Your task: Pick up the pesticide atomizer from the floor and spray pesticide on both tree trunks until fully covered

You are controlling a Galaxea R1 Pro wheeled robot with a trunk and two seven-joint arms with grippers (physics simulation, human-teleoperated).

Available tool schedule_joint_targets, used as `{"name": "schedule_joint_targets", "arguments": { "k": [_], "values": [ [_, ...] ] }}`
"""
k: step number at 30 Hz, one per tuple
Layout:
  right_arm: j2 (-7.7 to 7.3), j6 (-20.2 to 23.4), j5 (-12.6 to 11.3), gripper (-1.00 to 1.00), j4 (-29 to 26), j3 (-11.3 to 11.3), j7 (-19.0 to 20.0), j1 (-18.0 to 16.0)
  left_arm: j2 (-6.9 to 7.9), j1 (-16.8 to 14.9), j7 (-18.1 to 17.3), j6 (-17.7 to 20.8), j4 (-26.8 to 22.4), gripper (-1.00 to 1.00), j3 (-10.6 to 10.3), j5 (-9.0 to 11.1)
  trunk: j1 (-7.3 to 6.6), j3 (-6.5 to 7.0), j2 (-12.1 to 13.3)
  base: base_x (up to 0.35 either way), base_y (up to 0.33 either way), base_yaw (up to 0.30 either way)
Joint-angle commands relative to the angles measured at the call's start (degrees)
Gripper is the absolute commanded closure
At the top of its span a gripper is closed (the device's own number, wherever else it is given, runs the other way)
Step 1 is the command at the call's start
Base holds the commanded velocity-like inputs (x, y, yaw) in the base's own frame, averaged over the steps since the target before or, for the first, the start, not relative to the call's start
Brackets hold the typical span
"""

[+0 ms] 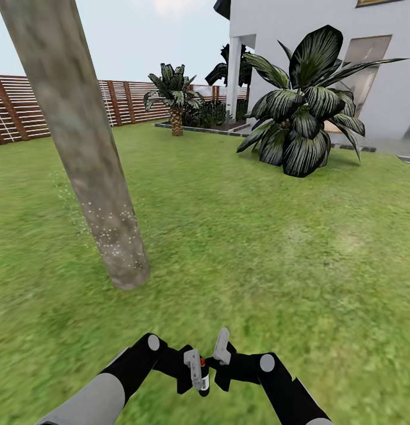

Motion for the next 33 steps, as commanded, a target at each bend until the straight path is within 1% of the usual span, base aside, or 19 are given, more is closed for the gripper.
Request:
{"name": "schedule_joint_targets", "arguments": {
  "k": [1, 5, 7, 8, 11, 12, 17, 21, 22, 24, 25, 28, 30, 31, 32, 33],
  "values": [
    [0.0, 0.0, 0.16, 1.0, 0.02, 0.0, 0.01, 0.01, -0.02, -0.01, 0.0, -0.05, -0.03, 1.0, 0.05, 0.4, 0.0, 0.0, 0.0, 0.0, 0.0, 0.0],
    [0.0, 0.0, 0.16, 1.0, 0.02, 0.0, 0.01, 0.01, 0.15, -0.01, 0.0, 0.0, 0.27, 1.0, 0.07, 0.4, 0.0, 0.0, 0.0, 0.0, 0.0, 0.0],
    [0.0, 0.0, 0.16, 1.0, 0.02, 0.0, 0.01, 0.01, 0.44, -0.01, 0.0, 0.03, 0.32, 1.0, -0.07, 0.18, 0.0, 0.0, 0.0, 0.0, 0.0, 0.0],
    [0.0, 0.0, 0.16, 1.0, 0.02, 0.0, 0.01, 0.01, 0.95, -0.01, 0.05, 0.04, 0.37, 1.0, -0.11, -0.08, 0.0, 0.0, 0.0, 0.0, 0.0, 0.0],
    [0.0, 0.0, 0.16, 1.0, 0.02, 0.01, 0.01, 0.01, 3.6, -0.01, 0.1, 0.15, 0.4, 1.0, -0.28, -0.41, 0.0, 0.0, 0.0, 0.0, 0.0, 0.0],
    [0.0, 0.0, 0.16, 1.0, 0.02, 0.01, 0.01, 0.01, 4.23, -0.01, 0.09, 0.18, 0.4, 1.0, -0.29, -0.48, 0.0, 0.0, 0.0, 0.0, 0.0, 0.0],
    [0.0, 0.0, 0.24, 1.0, 0.17, 0.0, 0.01, 0.01, 9.01, 0.01, 0.01, 0.29, 0.41, 1.0, -0.68, -0.66, 0.0, 0.0, 0.0, 0.0, 0.0, 0.0],
    [-0.12, 0.0, 0.22, 1.0, 0.27, -0.08, 0.08, 0.01, 11.74, 0.68, 0.03, 0.34, 0.43, 1.0, -0.7, -0.58, 0.0, 0.0, 0.0, 0.0, 0.0, 0.0],
    [-0.37, -0.01, 0.24, 1.0, 0.36, -0.09, 0.09, 0.01, 13.31, 0.91, 0.14, 0.63, 0.49, 1.0, -0.67, -0.57, 0.0, 0.0, 0.0, 0.0, 0.0, 0.0],
    [-0.6, -0.01, 0.3, 1.0, 0.47, -0.14, 0.06, 0.01, 13.7, 0.97, 0.25, 0.83, 1.54, 1.0, -0.56, -0.59, 0.0, 0.0, 0.0, 0.0, 0.0, 0.0],
    [-0.99, 0.0, 0.32, 1.0, 0.8, -0.16, 0.03, 0.01, 13.96, 0.96, 0.3, 0.87, 2.14, 1.0, -0.52, -0.62, 0.0, 0.0, 0.0, 0.0, 0.0, 0.0],
    [-2.98, -0.06, 0.24, 1.0, 3.68, -0.29, 0.01, 0.01, 14.98, 0.96, 0.39, 0.96, 2.84, 1.0, -0.36, -0.62, 0.0, 0.0, 0.0, 0.0, 0.0, 0.0],
    [-4.03, -0.08, 0.11, 1.0, 4.74, -0.33, -0.05, 0.01, 15.21, 0.97, 0.78, 1.01, 2.93, 1.0, -0.27, -0.56, 0.0, 0.0, 0.0, 0.0, 0.0, 0.0],
    [-4.49, -0.09, 0.09, 1.0, 4.85, -0.34, -0.06, 0.01, 15.23, 0.99, 1.32, 1.04, 2.96, 1.0, -0.24, -0.52, 0.0, 0.0, 0.0, 0.0, 0.0, 0.0],
    [-5.81, -0.11, 0.02, 1.0, 4.94, -0.51, -0.28, 0.01, 15.27, 1.02, 3.34, 1.09, 3.25, 1.0, -0.19, -0.32, 0.0, 0.0, 0.0, 0.0, 0.0, 0.0],
    [-7.07, -0.1, -0.16, -1.0, 4.98, -2.24, -1.71, 0.01, 15.27, 1.23, 6.71, 1.13, 4.23, 1.0, -0.05, -0.13, 0.0, 0.0, 0.0, 0.0, 0.0, 0.0]
  ]
}}
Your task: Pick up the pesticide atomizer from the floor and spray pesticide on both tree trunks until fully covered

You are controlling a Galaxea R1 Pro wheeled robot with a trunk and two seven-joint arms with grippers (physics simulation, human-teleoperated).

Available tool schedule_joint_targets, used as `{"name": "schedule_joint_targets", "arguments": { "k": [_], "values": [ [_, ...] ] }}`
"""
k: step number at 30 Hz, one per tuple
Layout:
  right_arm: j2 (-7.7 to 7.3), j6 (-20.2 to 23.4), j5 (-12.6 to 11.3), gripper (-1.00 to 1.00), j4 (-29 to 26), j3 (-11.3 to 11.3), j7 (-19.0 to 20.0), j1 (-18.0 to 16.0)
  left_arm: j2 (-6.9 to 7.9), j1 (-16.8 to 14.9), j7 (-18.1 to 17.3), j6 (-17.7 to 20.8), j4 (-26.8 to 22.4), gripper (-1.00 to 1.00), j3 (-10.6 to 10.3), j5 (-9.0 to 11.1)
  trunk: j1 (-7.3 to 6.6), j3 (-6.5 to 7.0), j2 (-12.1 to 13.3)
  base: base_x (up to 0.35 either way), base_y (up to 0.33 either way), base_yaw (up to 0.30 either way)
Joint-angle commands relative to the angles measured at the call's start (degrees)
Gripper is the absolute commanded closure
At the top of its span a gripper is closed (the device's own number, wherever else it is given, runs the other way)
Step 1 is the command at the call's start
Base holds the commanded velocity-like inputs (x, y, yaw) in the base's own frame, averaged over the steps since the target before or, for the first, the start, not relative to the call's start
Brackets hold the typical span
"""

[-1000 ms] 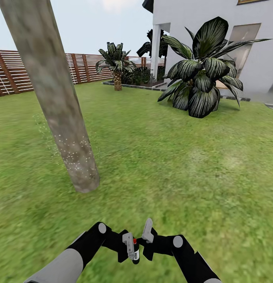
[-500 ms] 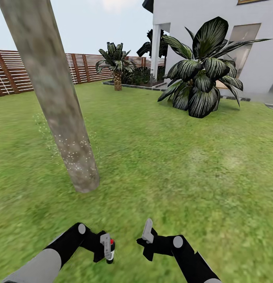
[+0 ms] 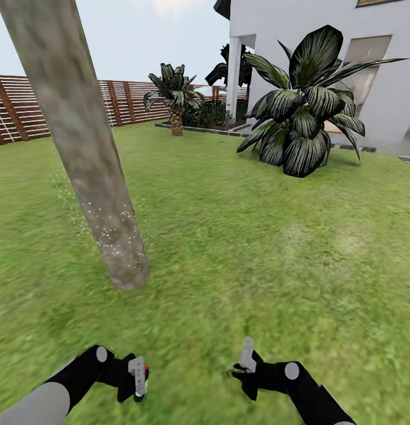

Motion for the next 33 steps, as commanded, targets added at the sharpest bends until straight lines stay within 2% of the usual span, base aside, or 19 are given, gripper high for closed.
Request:
{"name": "schedule_joint_targets", "arguments": {
  "k": [1, 2, 3, 4, 5, 6, 8, 9, 10, 11, 12, 13, 14, 15, 16, 18, 23, 28, 33],
  "values": [
    [-0.76, 0.0, -0.3, -1.0, 0.04, -3.56, -2.31, 0.01, -0.05, 0.12, 3.96, 0.01, 1.1, 1.0, 0.27, 0.36, 0.0, 0.0, 0.0, 0.0, 0.0, 0.0],
    [-1.1, 0.02, -0.46, -1.0, 0.09, -8.59, -4.68, 0.01, -0.09, 0.2, 8.22, 0.02, 2.28, 1.0, 0.83, 0.8, 0.0, 0.0, 0.0, 0.0, 0.0, 0.0],
    [-1.3, 0.0, -0.54, -1.0, 0.18, -16.03, -7.93, 0.05, -0.31, 0.28, 14.59, -0.02, 4.56, 1.0, 2.14, 2.0, 0.0, 0.0, 0.0, 0.0, 0.0, 0.0],
    [-1.35, 0.0, -0.54, -1.0, 0.44, -18.91, -9.54, 0.08, -0.44, 0.3, 17.53, -0.05, 5.79, 1.0, 2.86, 2.84, 0.0, 0.0, 0.0, 0.0, 0.0, 0.0],
    [-1.46, -0.08, -0.55, -1.0, 2.77, -23.24, -13.82, 0.21, -0.69, 0.32, 24.08, -0.2, 8.44, 1.0, 4.62, 5.77, 0.0, 0.0, 0.0, 0.0, 0.0, 0.0],
    [-1.5, -0.24, -0.6, -1.0, 6.83, -25.77, -20.38, 0.31, -0.81, 0.39, 30.87, -0.54, 10.86, 1.0, 6.06, 10.26, 0.0, 0.0, 0.0, 0.0, 0.0, 0.0],
    [-1.47, -2.78, -0.67, -1.0, 15.36, -26.74, -35.82, 0.35, -0.72, 2.36, 39.03, -2.02, 12.71, 1.0, 6.71, 20.49, 0.0, 0.0, 0.0, 0.0, 0.0, 0.0],
    [-1.46, -4.67, -0.68, -1.0, 17.79, -26.83, -40.13, 0.35, -0.67, 3.19, 41.09, -3.1, 12.91, 1.0, 6.77, 23.55, 0.0, 0.0, 0.0, 0.0, 0.0, 0.0],
    [-1.49, -8.87, -0.7, -1.0, 21.85, -26.91, -45.89, 0.36, -0.65, 4.65, 44.48, -5.62, 13.08, 1.0, 6.83, 28.17, 0.0, 0.0, 0.0, 0.0, 0.0, 0.0],
    [-1.51, -13.17, -0.7, -1.0, 25.64, -26.95, -49.63, 0.36, -0.68, 6.11, 47.76, -7.93, 13.17, 1.0, 6.85, 31.86, 0.0, 0.0, 0.0, 0.0, 0.0, 0.0],
    [-1.52, -17.29, -0.65, -1.0, 28.71, -26.97, -51.66, 0.4, -0.75, 7.66, 51.07, -9.62, 13.22, 1.0, 6.87, 34.79, 0.0, 0.0, 0.0, 0.0, 0.0, 0.0],
    [-1.63, -22.35, -0.57, -1.0, 31.27, -26.99, -53.09, 0.52, -0.89, 10.12, 56.73, -10.96, 13.25, 1.0, 6.88, 38.45, 0.0, 0.0, 0.0, 0.0, 0.0, 0.0],
    [-1.63, -24.0, -0.55, -1.0, 31.99, -26.99, -53.45, 0.74, -0.92, 11.3, 59.89, -11.69, 13.26, 1.0, 6.88, 40.73, 0.0, 0.0, 0.0, 0.0, 0.0, 0.0],
    [-1.62, -24.59, -0.54, -1.0, 32.26, -26.99, -53.58, 0.81, -0.87, 11.84, 61.13, -12.69, 13.4, 1.0, 6.88, 42.39, 0.0, 0.0, 0.0, 0.0, 0.0, 0.0],
    [-1.62, -24.87, -0.5, -1.0, 32.45, -26.99, -53.64, 0.89, -0.88, 12.43, 61.76, -13.86, 13.68, 1.0, 6.86, 43.73, 0.0, 0.0, 0.0, 0.0, 0.0, 0.0],
    [-1.68, -25.12, -0.5, -1.0, 32.54, -26.99, -53.64, 0.95, -0.84, 13.15, 62.2, -15.02, 13.96, 1.0, 6.81, 44.85, 0.0, 0.0, 0.0, 0.0, 0.0, 0.0],
    [-1.6, -25.07, -0.71, -1.0, 32.65, -27.08, -53.87, 0.97, -0.29, 13.69, 62.21, -15.58, 14.14, 1.0, 6.81, 45.36, 0.0, 0.0, 0.0, 0.0, 0.0, 0.0],
    [-1.61, -25.05, -0.67, -1.0, 32.81, -27.08, -53.91, 1.24, -0.35, 15.13, 62.35, -15.92, 14.43, 1.0, 6.83, 45.65, 0.0, 0.0, 0.0, -0.073, 0.0, 0.22],
    [-1.35, -25.06, -0.64, -1.0, 33.01, -27.08, -53.97, 1.95, -0.62, 15.27, 62.43, -16.2, 14.5, 1.0, 6.8, 48.59, 0.0, 0.0, 0.0, -0.308, -0.061, 0.279]
  ]
}}
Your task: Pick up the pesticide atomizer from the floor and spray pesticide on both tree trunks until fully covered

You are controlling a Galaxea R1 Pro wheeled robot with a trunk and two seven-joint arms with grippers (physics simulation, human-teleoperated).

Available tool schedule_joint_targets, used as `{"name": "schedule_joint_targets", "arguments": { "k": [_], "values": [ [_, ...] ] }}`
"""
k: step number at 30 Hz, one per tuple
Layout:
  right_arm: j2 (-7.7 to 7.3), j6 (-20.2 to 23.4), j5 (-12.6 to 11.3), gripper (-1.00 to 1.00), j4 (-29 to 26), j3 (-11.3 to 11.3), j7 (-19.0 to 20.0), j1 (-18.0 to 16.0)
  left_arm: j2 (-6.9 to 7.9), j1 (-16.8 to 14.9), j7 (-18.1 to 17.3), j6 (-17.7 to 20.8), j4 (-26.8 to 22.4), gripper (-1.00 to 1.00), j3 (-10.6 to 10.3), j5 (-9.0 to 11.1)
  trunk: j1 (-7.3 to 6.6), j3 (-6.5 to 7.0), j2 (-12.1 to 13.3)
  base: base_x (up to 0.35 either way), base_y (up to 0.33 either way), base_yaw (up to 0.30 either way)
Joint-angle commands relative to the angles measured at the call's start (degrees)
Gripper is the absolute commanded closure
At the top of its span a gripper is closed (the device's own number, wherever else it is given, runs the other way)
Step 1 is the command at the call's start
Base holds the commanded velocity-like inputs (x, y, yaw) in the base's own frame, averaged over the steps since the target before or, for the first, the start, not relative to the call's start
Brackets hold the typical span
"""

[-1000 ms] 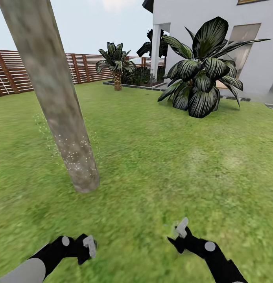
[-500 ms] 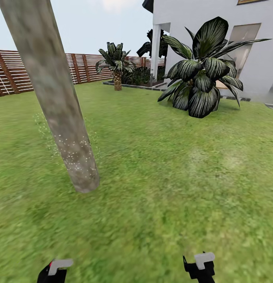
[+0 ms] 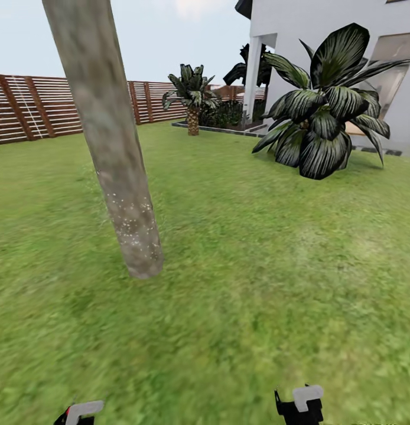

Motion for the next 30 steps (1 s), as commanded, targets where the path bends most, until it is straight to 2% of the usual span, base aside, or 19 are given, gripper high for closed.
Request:
{"name": "schedule_joint_targets", "arguments": {
  "k": [1, 20, 25, 30],
  "values": [
    [0.04, 0.0, -0.04, -1.0, 0.13, -0.01, 0.0, 0.04, -0.13, 0.0, -0.01, -0.02, 0.01, 1.0, 0.05, 0.22, 0.0, 0.0, 0.0, -0.332, -0.123, 0.279],
    [-0.18, -0.01, -0.08, -1.0, 0.26, -0.01, 0.0, 0.16, -0.21, 0.06, 0.08, -0.21, -0.01, 1.0, 0.04, 0.51, 0.0, 0.02, 0.0, -0.279, -0.185, 0.279],
    [-0.13, -0.02, -0.06, -1.0, 0.26, -0.01, 0.0, 0.16, -0.27, 0.04, 0.08, -0.21, -0.01, 1.0, 0.04, 0.52, 0.0, 0.13, 0.0, -0.079, -0.207, 0.279],
    [-0.12, -0.02, -0.06, -1.0, 0.26, -0.01, 0.0, 0.16, -0.19, 0.05, 0.08, -0.21, -0.01, 1.0, 0.07, 0.52, 0.0, 0.26, 0.0, -0.003, -0.031, 0.279]
  ]
}}
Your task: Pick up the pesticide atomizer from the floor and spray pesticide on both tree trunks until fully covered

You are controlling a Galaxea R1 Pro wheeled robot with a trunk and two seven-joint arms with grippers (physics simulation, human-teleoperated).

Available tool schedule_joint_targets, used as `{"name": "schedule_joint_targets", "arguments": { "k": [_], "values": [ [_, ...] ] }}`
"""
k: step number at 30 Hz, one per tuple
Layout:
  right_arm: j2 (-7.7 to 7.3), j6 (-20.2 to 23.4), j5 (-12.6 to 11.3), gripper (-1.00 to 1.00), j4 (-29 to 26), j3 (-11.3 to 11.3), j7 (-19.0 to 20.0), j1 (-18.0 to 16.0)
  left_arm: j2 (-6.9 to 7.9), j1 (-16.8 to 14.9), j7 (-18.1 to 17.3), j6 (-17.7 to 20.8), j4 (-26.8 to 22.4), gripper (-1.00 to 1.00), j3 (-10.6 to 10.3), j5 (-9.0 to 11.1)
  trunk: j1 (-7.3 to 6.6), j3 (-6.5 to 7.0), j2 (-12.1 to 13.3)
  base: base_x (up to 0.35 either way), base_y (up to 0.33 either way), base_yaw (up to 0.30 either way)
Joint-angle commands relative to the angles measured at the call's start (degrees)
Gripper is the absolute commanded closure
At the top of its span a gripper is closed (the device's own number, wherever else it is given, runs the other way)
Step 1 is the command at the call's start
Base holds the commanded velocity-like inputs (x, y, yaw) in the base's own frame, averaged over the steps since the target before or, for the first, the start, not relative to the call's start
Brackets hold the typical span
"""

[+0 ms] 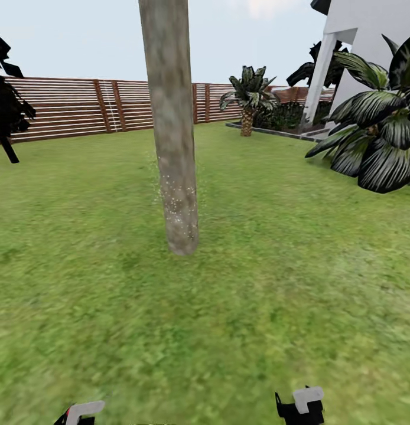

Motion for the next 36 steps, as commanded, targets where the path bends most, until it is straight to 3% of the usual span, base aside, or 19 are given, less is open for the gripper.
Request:
{"name": "schedule_joint_targets", "arguments": {
  "k": [1, 36],
  "values": [
    [-0.02, 0.01, 0.0, -1.0, 0.0, 0.01, 0.0, 0.0, 0.0, 0.01, 0.0, 0.0, 0.0, 1.0, 0.01, 0.0, 0.0, 0.03, 0.0, 0.0, -0.004, 0.279],
    [0.73, 0.04, -0.1, -1.0, -0.03, 0.0, 0.08, 0.0, 0.1, 0.22, 0.0, 0.0, 0.09, 1.0, 0.06, 0.7, 0.0, 0.34, 0.0, 0.0, 0.0, 0.281]
  ]
}}
